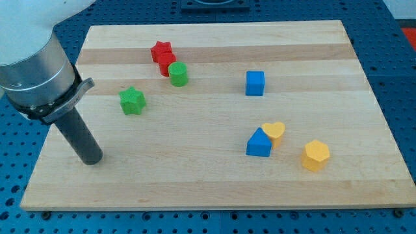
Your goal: Move the green star to the left of the green circle
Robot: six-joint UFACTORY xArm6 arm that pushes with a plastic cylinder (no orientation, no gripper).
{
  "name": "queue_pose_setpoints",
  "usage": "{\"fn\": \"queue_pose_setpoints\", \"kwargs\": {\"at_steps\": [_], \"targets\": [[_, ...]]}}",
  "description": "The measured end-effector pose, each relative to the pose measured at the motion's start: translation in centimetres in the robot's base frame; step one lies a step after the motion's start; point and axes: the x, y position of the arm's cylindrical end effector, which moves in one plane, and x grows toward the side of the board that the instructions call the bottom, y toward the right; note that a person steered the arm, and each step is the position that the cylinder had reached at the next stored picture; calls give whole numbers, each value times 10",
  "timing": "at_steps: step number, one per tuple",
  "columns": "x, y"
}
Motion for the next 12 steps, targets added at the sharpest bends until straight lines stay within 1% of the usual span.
{"fn": "queue_pose_setpoints", "kwargs": {"at_steps": [1, 3, 4, 5, 6, 7, 8, 9, 11, 12], "targets": [[-3, 1], [-15, 46], [-40, 53], [-64, 43], [-64, -1], [-64, -31], [-64, -32], [-73, -32], [-128, -32], [-144, -21]]}}
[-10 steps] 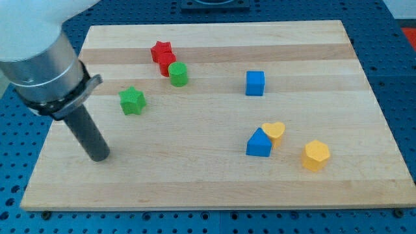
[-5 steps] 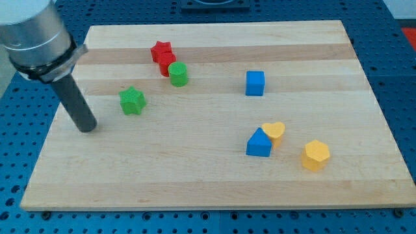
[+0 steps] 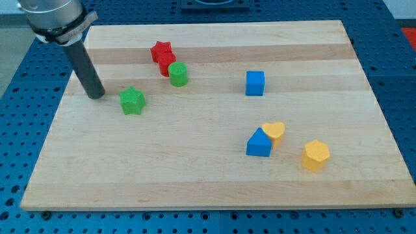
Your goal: Move the green star to the left of the green circle
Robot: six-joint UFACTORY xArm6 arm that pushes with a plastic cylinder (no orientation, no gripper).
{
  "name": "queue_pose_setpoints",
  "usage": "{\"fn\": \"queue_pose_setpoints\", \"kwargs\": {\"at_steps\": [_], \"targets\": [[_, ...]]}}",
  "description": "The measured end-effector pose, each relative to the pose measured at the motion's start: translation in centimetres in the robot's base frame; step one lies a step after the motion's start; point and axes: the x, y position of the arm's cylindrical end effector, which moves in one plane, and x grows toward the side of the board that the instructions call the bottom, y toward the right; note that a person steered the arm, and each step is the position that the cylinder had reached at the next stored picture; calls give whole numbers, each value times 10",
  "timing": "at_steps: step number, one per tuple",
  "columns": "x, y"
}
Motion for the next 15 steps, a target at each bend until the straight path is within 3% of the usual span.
{"fn": "queue_pose_setpoints", "kwargs": {"at_steps": [1, 4, 6, 9, 12, 13, 15], "targets": [[6, 15], [113, 12], [130, 31], [74, 33], [48, 110], [14, 110], [2, 110]]}}
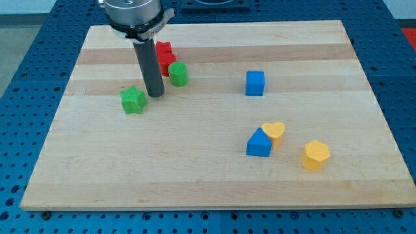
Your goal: Move the green star to the left of the green circle
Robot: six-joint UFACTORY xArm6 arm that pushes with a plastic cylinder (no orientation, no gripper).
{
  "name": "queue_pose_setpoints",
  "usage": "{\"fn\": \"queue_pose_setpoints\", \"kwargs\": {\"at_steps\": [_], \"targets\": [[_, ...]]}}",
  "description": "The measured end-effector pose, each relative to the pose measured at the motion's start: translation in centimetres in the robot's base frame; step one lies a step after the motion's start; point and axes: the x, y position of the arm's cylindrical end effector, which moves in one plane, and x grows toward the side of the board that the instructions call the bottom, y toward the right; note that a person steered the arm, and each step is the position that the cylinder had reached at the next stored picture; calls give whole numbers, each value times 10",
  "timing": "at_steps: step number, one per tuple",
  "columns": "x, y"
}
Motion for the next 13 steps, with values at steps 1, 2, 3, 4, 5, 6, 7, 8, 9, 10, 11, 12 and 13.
{"fn": "queue_pose_setpoints", "kwargs": {"at_steps": [1, 2, 3, 4, 5, 6, 7, 8, 9, 10, 11, 12, 13], "targets": [[7, 1], [16, 1], [37, 1], [65, -9], [78, -28], [87, -52], [88, -73], [75, -74], [56, -67], [37, -34], [16, 1], [-5, 28], [-24, 40]]}}
